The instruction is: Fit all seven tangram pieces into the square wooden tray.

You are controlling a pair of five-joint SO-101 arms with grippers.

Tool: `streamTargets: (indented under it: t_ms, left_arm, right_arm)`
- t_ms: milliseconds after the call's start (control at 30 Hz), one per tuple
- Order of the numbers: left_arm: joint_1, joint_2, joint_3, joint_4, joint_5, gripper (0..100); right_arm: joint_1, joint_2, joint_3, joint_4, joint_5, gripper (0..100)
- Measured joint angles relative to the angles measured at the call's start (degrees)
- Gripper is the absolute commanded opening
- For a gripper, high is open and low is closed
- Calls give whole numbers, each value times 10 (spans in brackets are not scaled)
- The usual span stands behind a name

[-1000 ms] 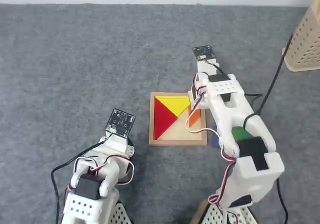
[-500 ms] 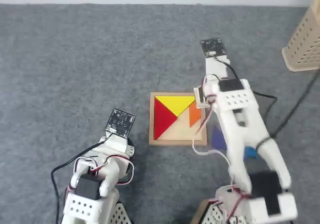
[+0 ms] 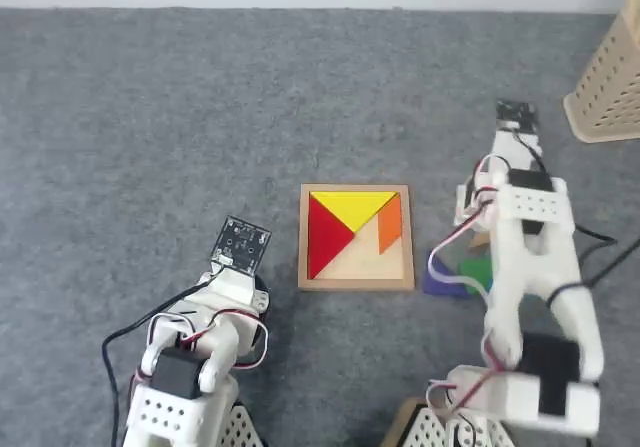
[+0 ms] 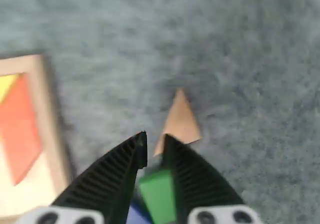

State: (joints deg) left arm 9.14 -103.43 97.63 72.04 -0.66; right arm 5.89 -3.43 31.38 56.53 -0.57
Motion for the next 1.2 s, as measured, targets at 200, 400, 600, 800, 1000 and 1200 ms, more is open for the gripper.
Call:
streamTargets:
  t_ms: [200, 400, 600, 800, 1000, 1200]
  left_arm:
    - [0, 0, 0, 0, 0, 12]
    - [0, 0, 0, 0, 0, 12]
    - [0, 0, 0, 0, 0, 12]
    - [0, 0, 0, 0, 0, 12]
    - [0, 0, 0, 0, 0, 12]
    - [0, 0, 0, 0, 0, 12]
  right_arm:
    - [40, 80, -57, 14, -4, 133]
    - [46, 109, -74, 14, -4, 134]
    - [41, 171, -124, 25, -4, 134]
    - [33, 202, -175, 65, -4, 132]
    - [-20, 207, -179, 73, -4, 134]
    - [-35, 207, -179, 76, -4, 128]
